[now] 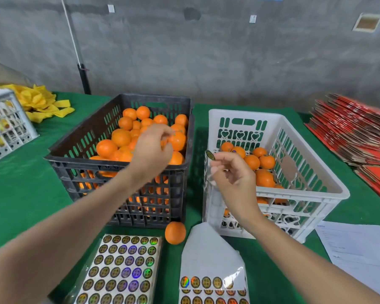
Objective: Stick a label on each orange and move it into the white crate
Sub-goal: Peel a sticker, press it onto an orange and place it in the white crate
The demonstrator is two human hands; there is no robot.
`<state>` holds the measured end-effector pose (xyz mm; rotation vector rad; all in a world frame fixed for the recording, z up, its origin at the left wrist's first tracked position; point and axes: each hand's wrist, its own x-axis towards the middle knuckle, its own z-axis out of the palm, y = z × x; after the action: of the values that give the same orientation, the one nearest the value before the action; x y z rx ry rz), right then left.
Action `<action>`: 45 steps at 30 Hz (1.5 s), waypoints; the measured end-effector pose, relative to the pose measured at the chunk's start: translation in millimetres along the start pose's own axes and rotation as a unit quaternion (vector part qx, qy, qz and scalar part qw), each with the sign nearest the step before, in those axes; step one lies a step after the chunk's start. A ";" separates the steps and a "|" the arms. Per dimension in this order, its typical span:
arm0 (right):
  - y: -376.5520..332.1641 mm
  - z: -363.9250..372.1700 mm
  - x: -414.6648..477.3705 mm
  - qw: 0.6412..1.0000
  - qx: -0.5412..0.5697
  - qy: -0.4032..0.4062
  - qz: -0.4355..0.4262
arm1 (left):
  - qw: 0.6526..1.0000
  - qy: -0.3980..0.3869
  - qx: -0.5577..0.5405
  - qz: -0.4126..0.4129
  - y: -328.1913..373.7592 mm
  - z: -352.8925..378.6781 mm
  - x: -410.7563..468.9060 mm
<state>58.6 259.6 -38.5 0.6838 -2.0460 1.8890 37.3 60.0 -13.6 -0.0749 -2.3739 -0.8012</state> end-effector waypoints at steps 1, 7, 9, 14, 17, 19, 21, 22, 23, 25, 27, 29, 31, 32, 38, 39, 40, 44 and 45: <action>-3.2 1.5 2.6 1.000 0.000 -0.003 -0.001 | 0.993 -0.069 0.075 -0.064 -9.8 1.1 23.8; -12.0 3.7 7.7 0.999 0.002 -0.027 0.033 | 0.886 -0.388 0.201 -0.156 -60.8 17.6 66.1; -13.6 1.7 9.7 0.998 0.007 -0.028 0.057 | 0.907 -0.347 0.195 -0.136 -71.1 20.8 65.0; -16.0 -5.1 18.3 0.993 0.029 -0.035 0.107 | 0.949 -0.189 -0.134 -0.216 -59.5 -1.4 67.5; -22.4 -5.2 27.6 0.991 0.043 -0.051 0.115 | 0.893 -0.218 -0.309 -0.245 -23.3 -21.0 54.4; -27.4 -3.5 34.2 0.990 0.051 -0.068 0.117 | 0.855 -0.239 -0.390 -0.244 -0.3 -24.5 39.2; -31.4 -2.4 38.0 0.987 0.062 -0.084 0.120 | 0.824 -0.261 -0.447 -0.230 16.5 -20.6 24.0; -33.3 -2.2 38.7 0.986 0.068 -0.090 0.120 | 0.804 -0.269 -0.477 -0.231 22.3 -17.3 17.3; -35.0 -2.5 38.7 0.986 0.070 -0.094 0.116 | 0.784 -0.272 -0.505 -0.235 26.4 -13.9 11.5; -38.1 -4.0 37.7 0.989 0.059 -0.096 0.097 | 0.750 -0.269 -0.552 -0.247 31.5 -7.7 2.4; -40.4 -6.6 36.8 0.991 0.036 -0.098 0.080 | 0.738 -0.258 -0.569 -0.254 34.6 -2.7 -3.3; -41.8 -8.7 36.0 0.993 0.018 -0.099 0.069 | 0.730 -0.248 -0.582 -0.257 37.5 0.8 -7.1; -42.0 -9.8 35.1 0.994 0.001 -0.094 0.059 | 0.718 -0.238 -0.598 -0.264 40.2 3.5 -9.8; -41.6 -10.0 34.2 0.995 -0.010 -0.089 0.051 | 0.712 -0.234 -0.605 -0.268 41.8 4.9 -11.0; -31.4 -7.6 22.9 0.992 -0.114 -0.005 -0.050 | 0.673 -0.228 -0.645 -0.281 55.8 13.7 -22.4; -29.9 -7.0 21.1 0.992 -0.117 0.011 -0.057 | 0.670 -0.225 -0.650 -0.280 56.7 15.7 -24.7; -28.6 -7.3 19.5 0.991 -0.114 0.020 -0.060 | 0.670 -0.221 -0.652 -0.279 57.1 17.8 -26.5; -29.4 -16.6 17.6 0.999 -0.037 0.005 -0.015 | 0.677 -0.216 -0.653 -0.262 57.5 22.4 -27.1; -29.9 -21.7 19.7 1.000 0.001 -0.003 0.025 | 0.679 -0.212 -0.653 -0.260 57.1 23.4 -26.7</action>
<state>54.6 276.9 -0.5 0.6464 -2.0833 1.9190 59.8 123.4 -13.4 -0.1770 -1.6074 -2.8692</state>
